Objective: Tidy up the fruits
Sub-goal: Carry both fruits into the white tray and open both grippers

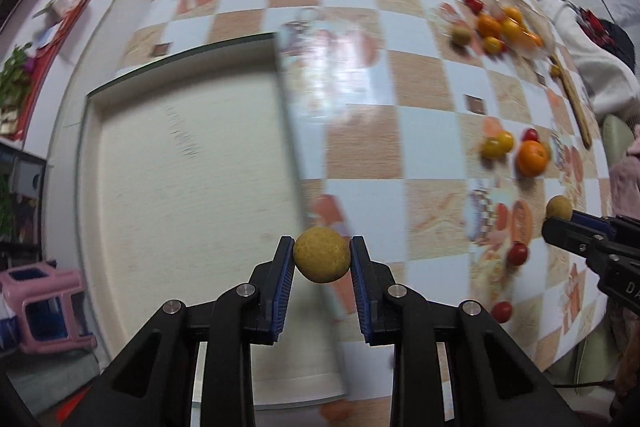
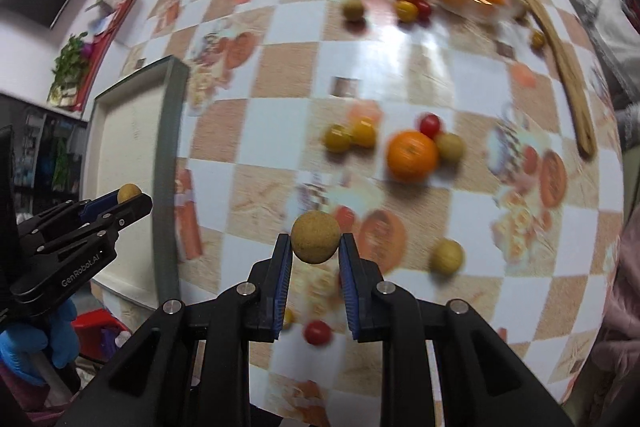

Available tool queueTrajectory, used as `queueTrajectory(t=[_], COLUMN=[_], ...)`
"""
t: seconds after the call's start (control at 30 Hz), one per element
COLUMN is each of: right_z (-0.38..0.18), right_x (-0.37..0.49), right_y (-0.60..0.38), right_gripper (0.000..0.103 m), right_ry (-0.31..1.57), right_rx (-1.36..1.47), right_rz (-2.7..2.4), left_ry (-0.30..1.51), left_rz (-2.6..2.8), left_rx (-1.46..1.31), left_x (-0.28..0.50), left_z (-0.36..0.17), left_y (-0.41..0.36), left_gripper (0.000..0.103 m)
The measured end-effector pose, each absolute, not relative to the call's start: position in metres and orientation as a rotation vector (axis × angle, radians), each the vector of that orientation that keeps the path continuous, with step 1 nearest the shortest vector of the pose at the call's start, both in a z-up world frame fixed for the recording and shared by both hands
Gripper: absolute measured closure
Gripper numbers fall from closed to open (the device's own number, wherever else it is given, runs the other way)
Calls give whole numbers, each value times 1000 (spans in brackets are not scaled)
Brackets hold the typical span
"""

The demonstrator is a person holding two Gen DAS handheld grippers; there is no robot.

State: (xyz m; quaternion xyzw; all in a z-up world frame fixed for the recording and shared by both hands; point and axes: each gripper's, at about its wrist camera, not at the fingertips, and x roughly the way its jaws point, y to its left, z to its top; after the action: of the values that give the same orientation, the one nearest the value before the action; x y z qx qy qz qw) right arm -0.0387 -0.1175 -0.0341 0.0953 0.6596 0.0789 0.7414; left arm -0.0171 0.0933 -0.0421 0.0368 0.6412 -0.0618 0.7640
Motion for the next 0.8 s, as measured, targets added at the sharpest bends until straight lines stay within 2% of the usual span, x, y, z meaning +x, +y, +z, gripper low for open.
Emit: queueTrajectory(t=[0.4, 0.8], right_z=[-37, -81], right_x=[21, 67], right_y=[6, 94], right_gripper=[77, 77], right_ry=[1461, 1517], right_rx=[110, -39], right_rz=[396, 454], left_ry=[1420, 1409], left_rz=[118, 119], left_rx=[36, 63], left_x=[-21, -28], left_z=[-74, -92], left_y=[210, 219], left_gripper=[74, 73])
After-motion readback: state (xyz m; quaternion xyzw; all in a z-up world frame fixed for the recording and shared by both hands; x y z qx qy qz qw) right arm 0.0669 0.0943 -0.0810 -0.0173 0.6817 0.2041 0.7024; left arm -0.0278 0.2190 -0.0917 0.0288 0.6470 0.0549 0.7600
